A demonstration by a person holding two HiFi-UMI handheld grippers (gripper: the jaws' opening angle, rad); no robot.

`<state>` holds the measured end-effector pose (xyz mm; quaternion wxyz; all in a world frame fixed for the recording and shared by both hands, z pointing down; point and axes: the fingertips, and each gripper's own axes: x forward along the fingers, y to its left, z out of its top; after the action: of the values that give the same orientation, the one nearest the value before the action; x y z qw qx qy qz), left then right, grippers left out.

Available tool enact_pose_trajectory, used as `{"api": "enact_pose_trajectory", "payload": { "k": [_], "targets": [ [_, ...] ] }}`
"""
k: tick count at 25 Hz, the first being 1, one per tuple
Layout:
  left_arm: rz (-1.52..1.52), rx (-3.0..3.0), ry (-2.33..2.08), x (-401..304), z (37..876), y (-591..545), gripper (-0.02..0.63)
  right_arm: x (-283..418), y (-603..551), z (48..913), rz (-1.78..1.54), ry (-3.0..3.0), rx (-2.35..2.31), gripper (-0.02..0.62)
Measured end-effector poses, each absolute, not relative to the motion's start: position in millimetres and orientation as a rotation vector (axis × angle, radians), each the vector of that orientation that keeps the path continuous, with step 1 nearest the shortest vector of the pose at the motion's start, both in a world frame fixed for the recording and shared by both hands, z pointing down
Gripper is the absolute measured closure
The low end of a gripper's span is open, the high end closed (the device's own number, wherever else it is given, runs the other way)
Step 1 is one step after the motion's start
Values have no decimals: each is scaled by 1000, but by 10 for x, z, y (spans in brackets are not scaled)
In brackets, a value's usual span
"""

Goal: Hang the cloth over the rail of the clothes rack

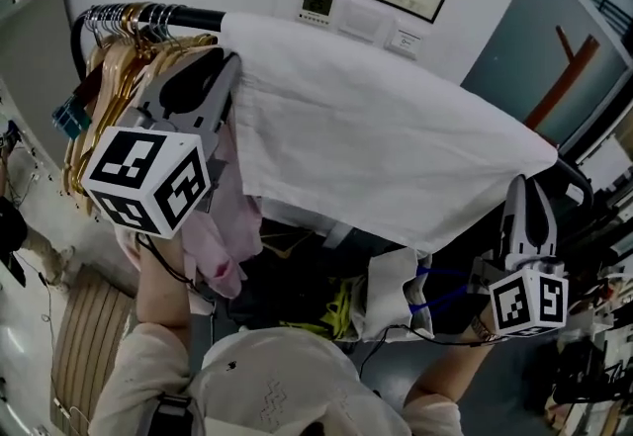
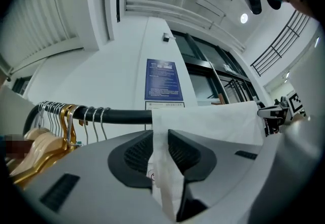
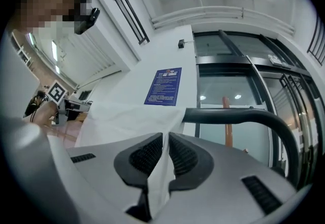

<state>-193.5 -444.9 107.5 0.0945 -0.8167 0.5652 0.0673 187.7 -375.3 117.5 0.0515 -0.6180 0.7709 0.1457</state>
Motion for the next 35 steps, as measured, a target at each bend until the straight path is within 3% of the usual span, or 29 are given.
{"api": "enact_pose_trajectory", "payload": {
  "k": [2,4,6,12,18,22,23,25,35],
  "targets": [
    [208,-2443,1659,-1968,1065,-4437,487,1886,-3748,1156,406,2366,-1825,545],
    [235,-2479,1642,-1988,1064,-4430,471,1916,-3745,1137,377,2378,-1798,500],
    [258,-2510,1627,-1980,1064,-4463,471,1939,-3763,1113,374,2391,-1793,494],
    [390,-2672,1476,-1852,1073,-4478,469,1865,-3767,1064,469,2446,-1758,494],
    [288,-2560,1513,-1855,1061,-4408,469,1917,-3773,1074,430,2421,-1782,495],
    [298,-2588,1519,-1860,1059,-4451,471,1924,-3775,1065,445,2404,-1817,555],
    [297,-2574,1541,-1874,1061,-4461,477,1921,-3778,1065,457,2400,-1831,562],
    [293,-2528,1592,-1912,1058,-4477,579,1916,-3790,1064,486,2391,-1864,571],
    [215,-2408,1665,-1959,1075,-4491,592,1973,-3801,1072,464,2342,-1904,572]
  ]
}}
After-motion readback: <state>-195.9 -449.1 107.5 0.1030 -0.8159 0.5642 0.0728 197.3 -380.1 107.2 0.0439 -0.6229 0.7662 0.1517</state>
